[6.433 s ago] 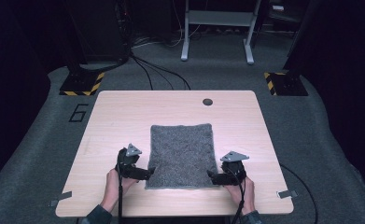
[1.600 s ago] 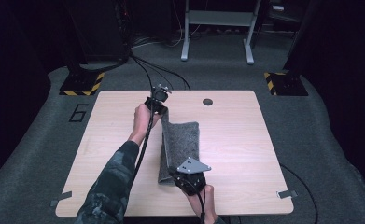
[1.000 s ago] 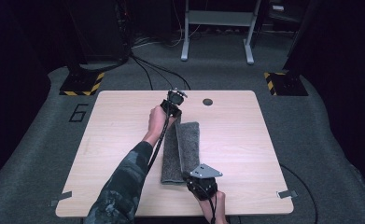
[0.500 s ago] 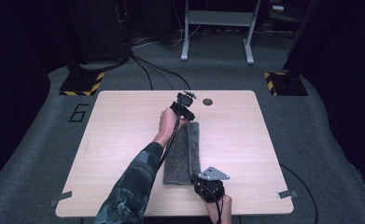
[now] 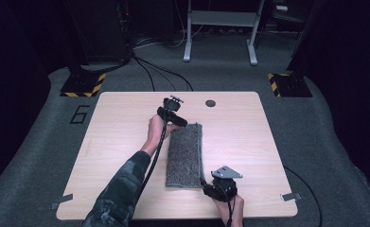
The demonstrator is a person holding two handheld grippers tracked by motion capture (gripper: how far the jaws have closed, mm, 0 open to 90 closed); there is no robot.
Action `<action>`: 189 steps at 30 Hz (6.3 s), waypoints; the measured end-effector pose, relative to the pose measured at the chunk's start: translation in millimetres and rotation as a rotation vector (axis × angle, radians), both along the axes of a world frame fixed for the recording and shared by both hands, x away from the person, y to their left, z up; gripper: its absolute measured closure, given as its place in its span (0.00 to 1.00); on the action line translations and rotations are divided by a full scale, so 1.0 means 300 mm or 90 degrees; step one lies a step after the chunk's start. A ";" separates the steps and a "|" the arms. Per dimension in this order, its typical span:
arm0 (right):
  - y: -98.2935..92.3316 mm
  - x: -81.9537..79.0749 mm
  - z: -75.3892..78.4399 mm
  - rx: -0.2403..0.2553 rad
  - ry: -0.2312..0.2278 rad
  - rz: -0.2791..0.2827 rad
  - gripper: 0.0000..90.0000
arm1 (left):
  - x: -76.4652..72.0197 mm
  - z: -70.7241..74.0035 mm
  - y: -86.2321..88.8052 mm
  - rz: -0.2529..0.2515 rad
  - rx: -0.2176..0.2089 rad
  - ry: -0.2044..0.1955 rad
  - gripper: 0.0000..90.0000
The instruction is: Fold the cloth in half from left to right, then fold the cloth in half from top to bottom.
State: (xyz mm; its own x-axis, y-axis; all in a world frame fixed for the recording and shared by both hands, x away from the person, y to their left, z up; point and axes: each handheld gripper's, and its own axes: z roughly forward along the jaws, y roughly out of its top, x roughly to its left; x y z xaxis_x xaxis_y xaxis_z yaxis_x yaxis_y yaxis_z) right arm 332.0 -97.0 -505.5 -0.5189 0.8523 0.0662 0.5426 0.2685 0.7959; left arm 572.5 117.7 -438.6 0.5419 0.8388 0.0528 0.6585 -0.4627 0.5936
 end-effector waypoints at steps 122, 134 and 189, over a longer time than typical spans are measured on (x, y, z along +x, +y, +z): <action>-0.011 0.132 -0.048 -0.106 0.068 0.021 0.18 | -0.743 -0.266 0.174 -0.154 -0.032 -0.039 0.07; -0.049 0.182 0.018 -0.053 0.070 0.041 0.16 | -0.635 -0.209 0.256 -0.103 -0.096 -0.031 0.00; 0.044 0.754 0.004 -0.028 0.144 0.015 0.60 | -0.038 -0.236 0.170 -0.012 -0.131 0.019 0.42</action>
